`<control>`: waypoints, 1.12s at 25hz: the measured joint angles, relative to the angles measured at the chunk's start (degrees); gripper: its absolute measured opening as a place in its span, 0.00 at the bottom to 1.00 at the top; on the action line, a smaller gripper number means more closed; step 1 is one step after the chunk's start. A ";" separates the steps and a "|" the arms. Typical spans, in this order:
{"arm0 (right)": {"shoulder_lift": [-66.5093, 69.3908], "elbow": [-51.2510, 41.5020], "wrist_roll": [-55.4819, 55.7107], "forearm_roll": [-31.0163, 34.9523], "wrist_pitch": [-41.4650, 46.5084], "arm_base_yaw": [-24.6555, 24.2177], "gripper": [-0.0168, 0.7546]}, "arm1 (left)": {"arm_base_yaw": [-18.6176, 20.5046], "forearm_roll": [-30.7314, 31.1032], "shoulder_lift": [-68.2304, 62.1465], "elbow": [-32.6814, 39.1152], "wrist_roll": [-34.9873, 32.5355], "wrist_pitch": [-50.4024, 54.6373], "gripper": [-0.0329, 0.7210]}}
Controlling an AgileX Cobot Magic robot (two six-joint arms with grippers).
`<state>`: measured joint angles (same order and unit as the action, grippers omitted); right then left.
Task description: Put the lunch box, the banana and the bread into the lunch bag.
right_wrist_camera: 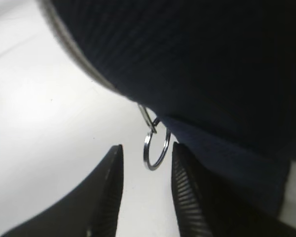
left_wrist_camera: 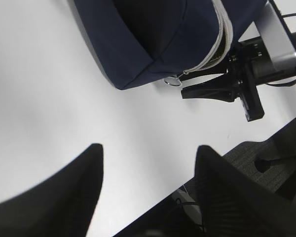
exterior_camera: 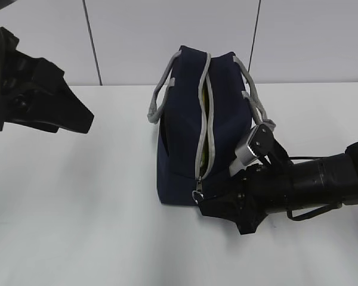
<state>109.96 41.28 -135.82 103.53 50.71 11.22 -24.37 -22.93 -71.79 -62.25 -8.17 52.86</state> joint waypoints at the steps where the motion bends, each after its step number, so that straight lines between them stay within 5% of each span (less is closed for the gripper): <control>1: 0.00 0.00 0.00 0.00 -0.09 0.00 0.36 | 0.00 0.00 0.00 0.00 0.00 0.00 0.60; 16: 0.00 0.00 0.60 -3.61 -0.22 0.49 0.36 | 0.00 0.00 0.00 0.00 0.00 0.00 0.60; 28: 2.45 0.00 0.62 -0.09 -0.73 1.21 0.36 | 0.00 0.30 0.00 0.00 -0.07 0.00 0.60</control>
<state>112.41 41.28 -135.20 103.43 49.97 12.43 -24.37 -22.63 -71.79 -62.25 -8.24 52.86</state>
